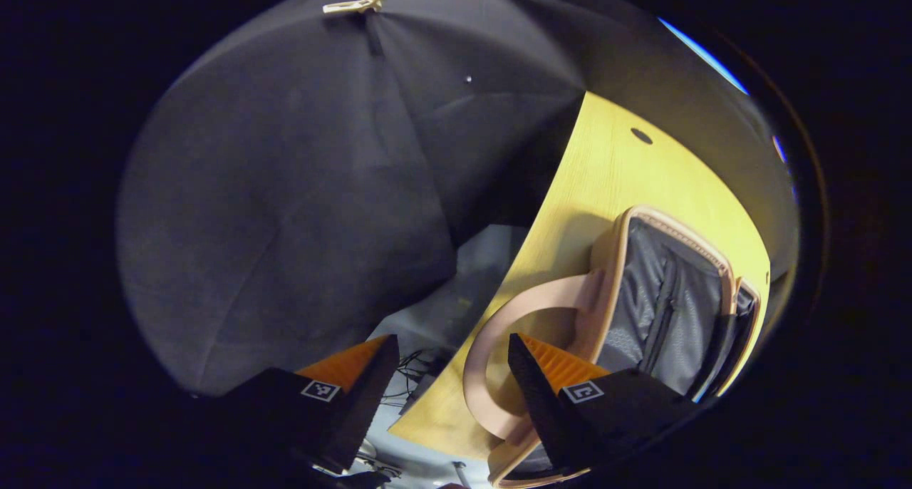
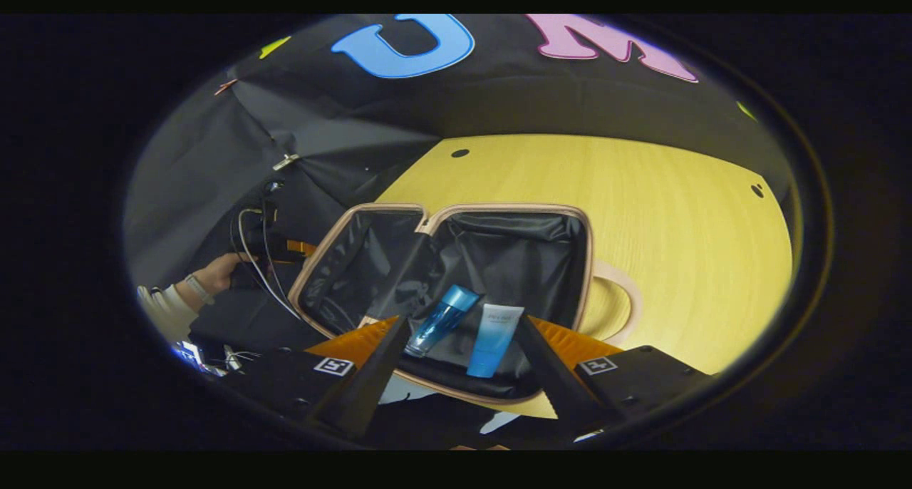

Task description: First open the suitcase, pack the skin care products into it, and then close the suitcase.

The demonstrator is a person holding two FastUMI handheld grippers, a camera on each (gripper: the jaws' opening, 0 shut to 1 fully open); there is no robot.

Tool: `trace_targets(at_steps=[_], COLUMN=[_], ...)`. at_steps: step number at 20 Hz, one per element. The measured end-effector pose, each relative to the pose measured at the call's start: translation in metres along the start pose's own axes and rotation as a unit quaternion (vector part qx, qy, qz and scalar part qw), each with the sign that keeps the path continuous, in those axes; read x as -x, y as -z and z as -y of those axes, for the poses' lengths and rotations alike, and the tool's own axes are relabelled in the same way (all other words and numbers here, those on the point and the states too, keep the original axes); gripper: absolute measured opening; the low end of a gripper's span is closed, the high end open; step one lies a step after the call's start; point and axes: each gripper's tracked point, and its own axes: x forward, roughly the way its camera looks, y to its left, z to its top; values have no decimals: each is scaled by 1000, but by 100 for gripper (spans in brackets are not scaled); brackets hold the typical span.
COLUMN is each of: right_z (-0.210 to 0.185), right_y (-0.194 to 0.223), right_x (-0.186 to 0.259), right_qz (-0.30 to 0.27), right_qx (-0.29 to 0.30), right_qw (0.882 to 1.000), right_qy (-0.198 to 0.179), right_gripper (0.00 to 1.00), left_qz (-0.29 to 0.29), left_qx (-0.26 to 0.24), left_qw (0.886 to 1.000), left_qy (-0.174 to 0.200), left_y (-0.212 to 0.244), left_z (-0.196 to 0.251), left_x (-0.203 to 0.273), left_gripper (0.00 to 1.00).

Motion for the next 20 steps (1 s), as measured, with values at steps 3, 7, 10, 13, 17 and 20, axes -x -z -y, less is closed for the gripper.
trace_targets(at_steps=[3,7,10,13,17,20], right_z=[6,8,9,13,20,25], right_y=[0,0,2,0,0,7], right_x=[0,3,7,9,14,20], right_qz=[-1,0,-3,3,19,26], right_qx=[-7,-13,-8,2,6,12], right_qw=[1000,1000,1000,1000,1000,1000], right_qy=[7,10,9,12,12,3], right_gripper=[100,100,98,98,98,98], left_qz=[-7,-8,-2,18,70,121], left_qx=[18,13,-48,-60,-76,-81], left_qw=[1000,999,999,998,994,989], left_qy=[22,36,16,22,34,36], left_y=[2,3,2,-8,-28,-46], left_z=[3,12,14,18,23,43], left_x=[-10,-14,-8,14,56,100], left_gripper=[99,42,21,16,13,12])
